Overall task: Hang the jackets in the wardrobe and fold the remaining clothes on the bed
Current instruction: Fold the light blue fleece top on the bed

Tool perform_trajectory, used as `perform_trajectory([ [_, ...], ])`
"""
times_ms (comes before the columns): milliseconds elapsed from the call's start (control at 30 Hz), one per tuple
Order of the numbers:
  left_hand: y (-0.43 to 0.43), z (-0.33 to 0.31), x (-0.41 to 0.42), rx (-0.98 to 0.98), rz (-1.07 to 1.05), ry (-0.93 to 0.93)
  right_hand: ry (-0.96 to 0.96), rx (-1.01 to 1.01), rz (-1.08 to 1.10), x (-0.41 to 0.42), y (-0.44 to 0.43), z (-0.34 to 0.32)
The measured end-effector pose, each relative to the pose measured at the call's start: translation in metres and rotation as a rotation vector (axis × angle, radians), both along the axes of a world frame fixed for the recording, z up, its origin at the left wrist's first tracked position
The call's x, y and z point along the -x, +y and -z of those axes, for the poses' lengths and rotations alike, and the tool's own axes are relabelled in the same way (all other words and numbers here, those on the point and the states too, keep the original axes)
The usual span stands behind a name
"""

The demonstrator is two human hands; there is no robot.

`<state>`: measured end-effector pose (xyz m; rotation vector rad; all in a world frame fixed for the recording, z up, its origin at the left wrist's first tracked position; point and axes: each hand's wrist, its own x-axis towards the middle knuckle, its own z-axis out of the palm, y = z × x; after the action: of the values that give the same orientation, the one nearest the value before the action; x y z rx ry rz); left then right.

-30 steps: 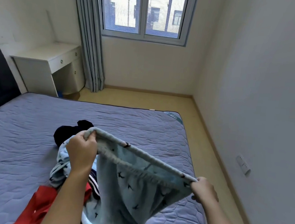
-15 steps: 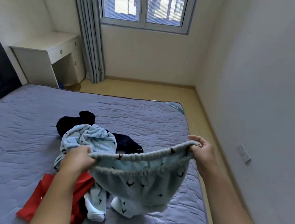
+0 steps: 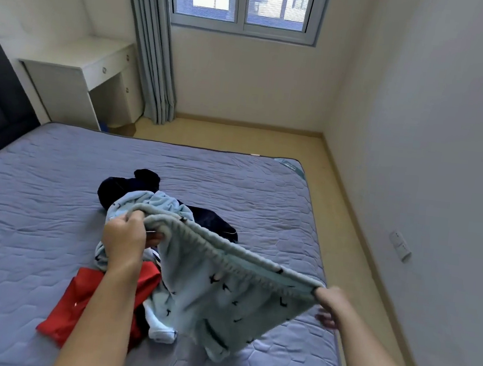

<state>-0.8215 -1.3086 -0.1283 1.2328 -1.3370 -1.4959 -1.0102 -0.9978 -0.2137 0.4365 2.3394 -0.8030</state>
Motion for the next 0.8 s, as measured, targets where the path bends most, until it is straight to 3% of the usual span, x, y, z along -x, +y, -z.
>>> perform_trajectory([
  [33,-0.001,0.004,-0.002,-0.017,0.005,0.009,-0.157,0.244,0.171,-0.003,0.000,0.004],
  [100,0.000,0.013,-0.006,-0.008,0.032,-0.038,-0.264,0.651,0.423,-0.005,-0.004,0.004],
  [167,0.001,0.022,-0.008,0.046,0.071,-0.142,-0.194,0.899,0.527,-0.002,-0.016,-0.006],
  [233,-0.003,0.022,-0.008,0.115,0.120,-0.263,-0.063,0.998,0.487,0.003,-0.032,-0.027],
  [333,-0.017,-0.001,-0.001,0.280,0.200,-0.362,0.144,0.994,0.291,0.017,-0.051,-0.072],
  [467,-0.050,-0.078,0.017,0.631,0.330,-0.450,0.392,0.835,0.051,0.046,-0.068,-0.159],
  [667,-0.099,-0.256,0.047,0.950,0.492,-0.617,0.856,0.480,-0.285,0.095,-0.076,-0.341],
  [800,-0.109,-0.394,0.055,1.120,0.364,-0.667,1.121,0.394,-0.320,0.107,-0.073,-0.492],
])
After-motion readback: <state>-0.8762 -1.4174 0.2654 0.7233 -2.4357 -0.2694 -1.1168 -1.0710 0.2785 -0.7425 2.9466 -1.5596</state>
